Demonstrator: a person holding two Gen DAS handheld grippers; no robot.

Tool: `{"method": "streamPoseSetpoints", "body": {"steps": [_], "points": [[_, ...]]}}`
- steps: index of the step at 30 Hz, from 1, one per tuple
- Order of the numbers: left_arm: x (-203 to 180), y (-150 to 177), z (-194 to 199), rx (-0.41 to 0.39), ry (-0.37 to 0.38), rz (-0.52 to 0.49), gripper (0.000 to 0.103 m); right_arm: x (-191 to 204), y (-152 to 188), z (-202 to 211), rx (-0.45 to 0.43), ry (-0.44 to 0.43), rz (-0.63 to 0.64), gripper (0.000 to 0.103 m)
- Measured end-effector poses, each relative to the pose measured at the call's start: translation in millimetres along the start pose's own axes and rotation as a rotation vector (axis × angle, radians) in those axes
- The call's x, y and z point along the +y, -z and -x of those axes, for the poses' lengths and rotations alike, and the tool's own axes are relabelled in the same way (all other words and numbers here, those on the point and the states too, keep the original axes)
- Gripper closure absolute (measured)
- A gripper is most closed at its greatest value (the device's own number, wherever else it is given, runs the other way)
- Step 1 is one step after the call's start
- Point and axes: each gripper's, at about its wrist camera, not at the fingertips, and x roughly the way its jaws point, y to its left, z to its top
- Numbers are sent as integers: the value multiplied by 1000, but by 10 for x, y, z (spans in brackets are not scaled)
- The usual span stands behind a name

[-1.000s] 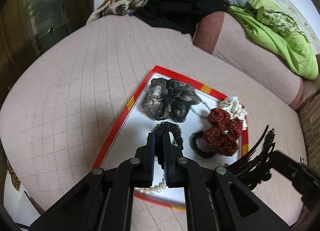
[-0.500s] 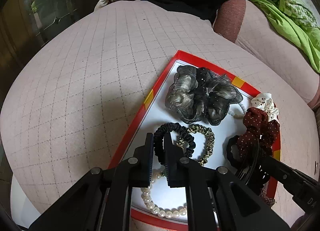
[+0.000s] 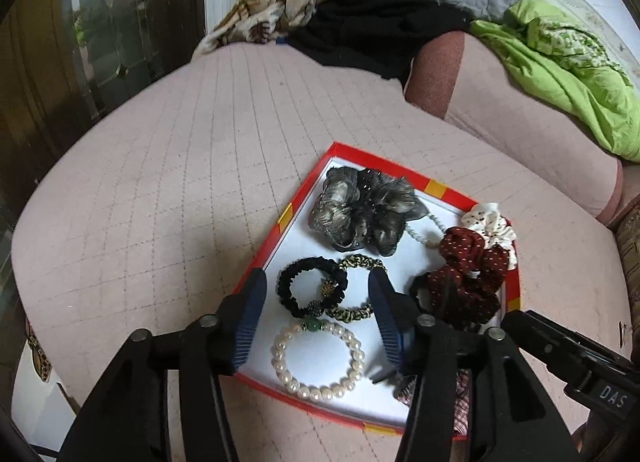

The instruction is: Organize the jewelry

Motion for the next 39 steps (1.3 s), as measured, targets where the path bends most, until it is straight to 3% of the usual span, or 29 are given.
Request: {"method": "streamPoseSetpoints", "body": {"steps": [5,11,14,17,25,39], "points": [[-99,132,287,-61,-38,-34,43,-57,198,233,-22,55,-2,43],[-305,380,657,-152,-95,-102,35,-70,505,526,-65,200,44,43],[-406,482,852,-213,-121,-121,24,-107,619,664,-83,235,38,43],[-470,571,1055,-270,-118,-121,16,-131,694,779,-95,257,29,42],[-545,722,1532,-372,-109,-103,9,-58,915,1080,-137,311,50,39],[-430,871,2013,-442,-58,-4,1,55,1176,1372,-171,371,55,34]]}}
